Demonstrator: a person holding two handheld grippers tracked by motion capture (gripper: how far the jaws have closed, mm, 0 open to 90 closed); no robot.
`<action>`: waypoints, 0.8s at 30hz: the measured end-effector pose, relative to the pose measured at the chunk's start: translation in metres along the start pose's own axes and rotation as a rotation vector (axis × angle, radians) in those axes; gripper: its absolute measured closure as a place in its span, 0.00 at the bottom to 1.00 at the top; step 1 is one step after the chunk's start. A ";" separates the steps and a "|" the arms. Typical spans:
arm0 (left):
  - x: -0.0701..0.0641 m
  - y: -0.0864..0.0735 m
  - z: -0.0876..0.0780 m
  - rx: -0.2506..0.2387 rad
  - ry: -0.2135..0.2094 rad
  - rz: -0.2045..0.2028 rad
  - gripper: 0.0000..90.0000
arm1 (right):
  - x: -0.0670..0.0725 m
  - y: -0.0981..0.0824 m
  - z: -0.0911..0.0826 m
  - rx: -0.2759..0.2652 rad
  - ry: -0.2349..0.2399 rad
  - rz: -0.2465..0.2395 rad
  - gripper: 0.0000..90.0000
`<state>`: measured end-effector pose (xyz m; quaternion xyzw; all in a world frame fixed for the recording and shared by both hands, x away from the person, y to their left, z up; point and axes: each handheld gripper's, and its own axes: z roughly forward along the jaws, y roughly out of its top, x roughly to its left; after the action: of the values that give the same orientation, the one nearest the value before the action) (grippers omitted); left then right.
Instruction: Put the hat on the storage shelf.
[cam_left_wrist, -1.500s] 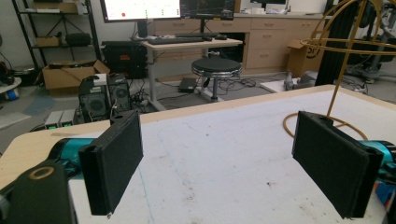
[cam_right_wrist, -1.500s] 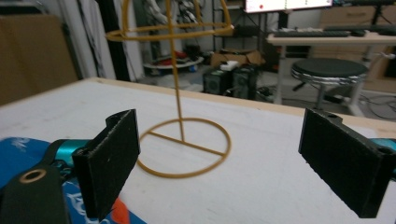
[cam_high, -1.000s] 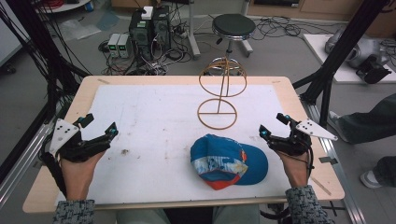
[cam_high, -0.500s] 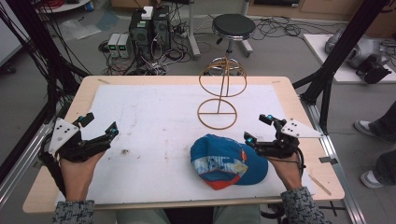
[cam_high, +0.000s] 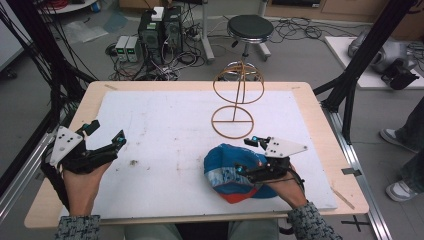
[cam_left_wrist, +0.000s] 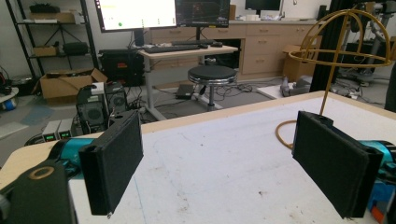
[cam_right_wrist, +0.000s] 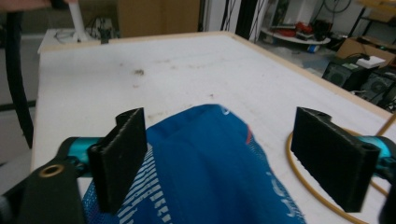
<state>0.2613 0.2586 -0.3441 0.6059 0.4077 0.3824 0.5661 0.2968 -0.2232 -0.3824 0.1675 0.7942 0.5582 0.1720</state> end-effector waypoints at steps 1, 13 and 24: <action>0.000 0.000 0.000 -0.001 0.000 0.001 0.18 | 0.001 0.000 0.002 0.006 0.002 -0.005 0.22; -0.001 0.001 0.000 -0.004 -0.001 0.003 0.19 | 0.008 -0.003 0.021 0.135 -0.020 -0.030 0.51; 0.001 0.000 -0.001 -0.003 0.003 -0.005 0.19 | 0.007 -0.004 0.015 0.118 -0.020 0.006 0.90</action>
<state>0.2612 0.2599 -0.3441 0.6036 0.4092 0.3825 0.5673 0.2971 -0.2089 -0.3912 0.1852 0.8235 0.5091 0.1682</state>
